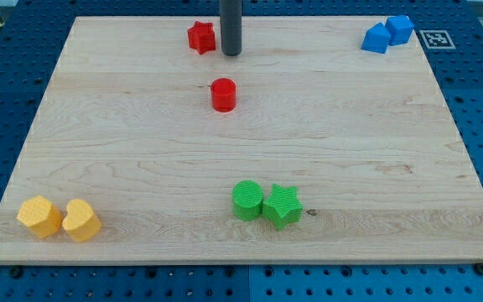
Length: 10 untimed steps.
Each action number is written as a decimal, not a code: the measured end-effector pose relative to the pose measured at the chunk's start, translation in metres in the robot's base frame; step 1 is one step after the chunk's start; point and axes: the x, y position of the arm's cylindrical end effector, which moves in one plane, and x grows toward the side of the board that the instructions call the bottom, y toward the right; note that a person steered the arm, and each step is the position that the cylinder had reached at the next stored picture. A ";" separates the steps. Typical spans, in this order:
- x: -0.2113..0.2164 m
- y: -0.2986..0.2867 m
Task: Move red star towards the top right
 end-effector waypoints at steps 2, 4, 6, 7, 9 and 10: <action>-0.009 -0.042; -0.018 -0.024; -0.042 -0.011; -0.037 -0.033; -0.037 -0.098; -0.037 -0.108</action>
